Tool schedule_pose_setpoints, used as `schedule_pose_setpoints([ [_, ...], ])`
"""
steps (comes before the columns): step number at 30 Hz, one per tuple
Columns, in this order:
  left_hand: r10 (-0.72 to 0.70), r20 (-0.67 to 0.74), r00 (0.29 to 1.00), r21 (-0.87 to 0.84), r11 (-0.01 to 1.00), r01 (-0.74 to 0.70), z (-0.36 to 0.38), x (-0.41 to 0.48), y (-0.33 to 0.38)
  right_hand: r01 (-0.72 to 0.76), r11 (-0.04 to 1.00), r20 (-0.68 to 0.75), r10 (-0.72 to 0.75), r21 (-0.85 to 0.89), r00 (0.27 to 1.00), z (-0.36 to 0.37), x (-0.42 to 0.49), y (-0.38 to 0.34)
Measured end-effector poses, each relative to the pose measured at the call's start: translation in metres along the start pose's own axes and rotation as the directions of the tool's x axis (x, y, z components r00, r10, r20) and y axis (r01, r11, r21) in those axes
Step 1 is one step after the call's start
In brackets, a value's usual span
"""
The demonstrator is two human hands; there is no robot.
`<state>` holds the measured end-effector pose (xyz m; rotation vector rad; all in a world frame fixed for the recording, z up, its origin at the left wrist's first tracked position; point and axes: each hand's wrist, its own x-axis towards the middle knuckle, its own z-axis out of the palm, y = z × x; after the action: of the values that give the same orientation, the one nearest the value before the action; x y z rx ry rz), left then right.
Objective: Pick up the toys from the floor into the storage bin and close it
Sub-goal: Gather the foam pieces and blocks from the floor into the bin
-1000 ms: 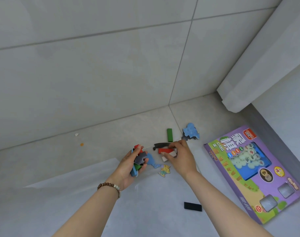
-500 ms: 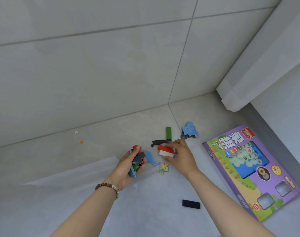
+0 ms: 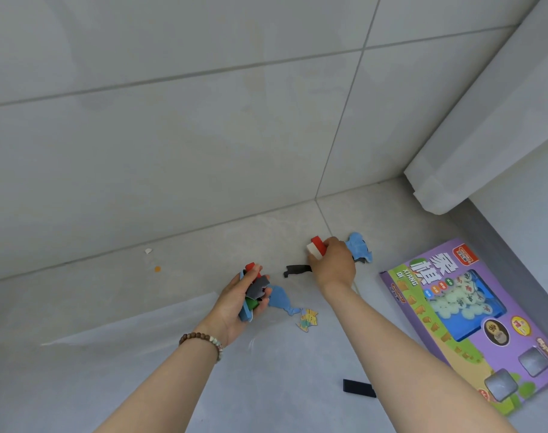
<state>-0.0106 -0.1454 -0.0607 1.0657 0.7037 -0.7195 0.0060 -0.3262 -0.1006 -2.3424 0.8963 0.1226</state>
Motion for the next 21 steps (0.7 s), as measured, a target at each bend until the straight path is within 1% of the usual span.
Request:
schedule_pose_setpoints([
  [1,0.004,-0.006,1.000,0.001,1.000,-0.004,-0.002,0.000,0.002,0.004,0.999,0.001,-0.004,-0.045,1.000,0.003,0.001,-0.001],
  [2,0.009,-0.012,1.000,-0.001,1.000,-0.009,-0.004,0.000,0.004,0.001,0.999,0.004,-0.001,-0.048,1.000,0.005,0.002,-0.002],
  [5,0.017,-0.032,0.999,-0.006,1.000,-0.017,-0.014,-0.001,0.010,-0.037,0.997,0.041,0.034,0.070,0.999,0.000,0.004,-0.001],
  [9,0.015,-0.048,0.999,-0.023,1.000,-0.016,-0.024,-0.007,0.014,-0.023,0.988,0.090,0.010,0.152,0.996,-0.008,-0.002,0.004],
  [10,0.017,-0.046,0.999,-0.025,1.000,-0.018,-0.026,-0.009,0.015,-0.034,0.976,0.105,0.011,0.216,0.994,-0.010,-0.005,0.004],
  [11,0.020,-0.045,0.999,-0.026,0.999,-0.021,-0.027,-0.011,0.016,-0.068,0.944,0.127,0.028,0.324,0.991,-0.013,-0.010,0.002],
  [12,0.024,-0.044,0.999,-0.028,0.999,-0.026,-0.028,-0.013,0.018,-0.124,0.877,0.168,0.050,0.465,0.985,-0.018,-0.016,-0.003],
  [13,0.029,-0.045,0.999,-0.030,0.999,-0.031,-0.028,-0.017,0.021,-0.190,0.779,0.233,0.057,0.598,0.971,-0.024,-0.024,-0.010],
  [14,0.035,-0.046,0.998,-0.029,0.999,-0.036,-0.029,-0.021,0.024,-0.249,0.675,0.304,0.039,0.695,0.952,-0.031,-0.032,-0.018],
  [15,0.046,-0.050,0.998,-0.025,0.999,-0.047,-0.030,-0.027,0.030,-0.295,0.598,0.366,0.002,0.746,0.931,-0.038,-0.041,-0.029],
  [16,0.062,-0.058,0.996,-0.020,0.998,-0.063,-0.033,-0.034,0.037,-0.324,0.546,0.414,-0.045,0.772,0.909,-0.046,-0.050,-0.041],
  [18,0.105,-0.077,0.991,-0.015,0.994,-0.106,-0.040,-0.056,0.056,-0.357,0.489,0.478,-0.147,0.796,0.866,-0.064,-0.072,-0.073],
  [19,0.130,-0.091,0.987,-0.012,0.991,-0.132,-0.046,-0.071,0.068,-0.357,0.491,0.499,-0.194,0.795,0.845,-0.073,-0.084,-0.091],
  [21,0.184,-0.128,0.975,-0.008,0.982,-0.187,-0.064,-0.107,0.095,-0.329,0.535,0.528,-0.276,0.779,0.803,-0.087,-0.114,-0.132],
])
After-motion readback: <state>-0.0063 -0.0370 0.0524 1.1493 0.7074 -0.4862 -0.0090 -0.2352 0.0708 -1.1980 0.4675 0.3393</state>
